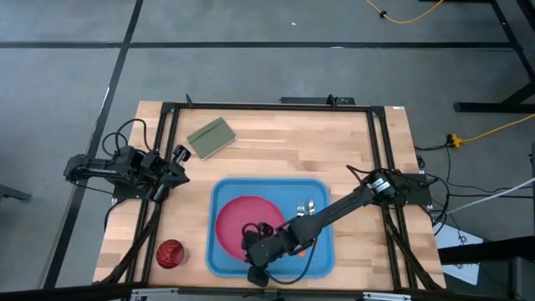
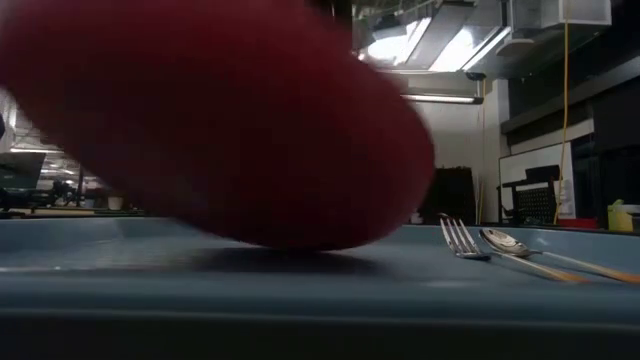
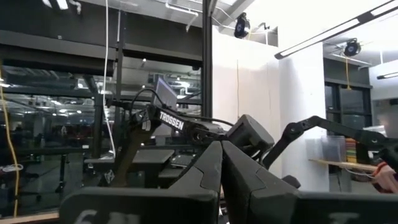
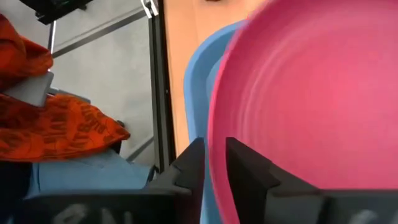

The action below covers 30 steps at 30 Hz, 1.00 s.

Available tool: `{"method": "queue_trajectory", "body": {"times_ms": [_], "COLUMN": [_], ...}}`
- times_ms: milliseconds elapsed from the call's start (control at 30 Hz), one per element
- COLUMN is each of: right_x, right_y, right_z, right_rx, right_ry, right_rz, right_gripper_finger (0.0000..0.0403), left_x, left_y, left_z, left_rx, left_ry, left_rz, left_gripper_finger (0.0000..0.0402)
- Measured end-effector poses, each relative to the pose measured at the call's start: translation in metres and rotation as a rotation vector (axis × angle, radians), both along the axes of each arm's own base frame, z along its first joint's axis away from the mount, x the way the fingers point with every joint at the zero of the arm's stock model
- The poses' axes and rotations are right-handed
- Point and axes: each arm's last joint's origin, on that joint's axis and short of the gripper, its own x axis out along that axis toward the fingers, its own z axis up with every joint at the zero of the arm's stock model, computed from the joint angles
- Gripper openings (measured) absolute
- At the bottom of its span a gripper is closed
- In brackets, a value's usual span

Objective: Pick and place plate/cup/fork/spoon on tray
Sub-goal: Put the pink plate on the blue tray

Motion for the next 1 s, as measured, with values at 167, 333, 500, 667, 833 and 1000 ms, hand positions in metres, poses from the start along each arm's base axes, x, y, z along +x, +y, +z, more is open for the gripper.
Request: {"method": "queue_trajectory", "body": {"times_ms": [167, 333, 500, 667, 833, 1000], "right_x": [0.000, 0.000, 0.005, 0.010, 0.011, 0.010], "right_y": [0.000, -0.001, -0.009, -0.022, -0.046, -0.053], "right_z": [0.000, 0.000, 0.000, 0.000, 0.005, 0.006], "right_rx": [0.025, 0.024, -0.013, -0.072, -0.218, -0.089], "right_ry": [0.011, 0.012, -0.008, -0.034, -0.040, 0.047], "right_rz": [-0.010, -0.003, -0.059, -0.144, -0.294, -0.288], "right_gripper_finger": [0.0080, 0.0082, 0.0078, 0.0067, 0.0059, 0.0058], "left_x": [0.000, 0.000, 0.000, 0.000, 0.000, 0.000], "left_y": [0.000, 0.000, 0.000, 0.000, 0.000, -0.001], "left_z": [0.000, 0.000, 0.000, 0.000, 0.000, 0.000], "left_rx": [0.002, 0.003, 0.003, 0.003, 0.003, 0.013], "left_ry": [0.000, 0.000, 0.000, 0.000, 0.000, 0.001], "left_rz": [-0.004, -0.005, -0.005, -0.005, -0.005, -0.022], "left_gripper_finger": [0.0000, 0.0000, 0.0000, 0.0000, 0.0000, 0.0000]}}
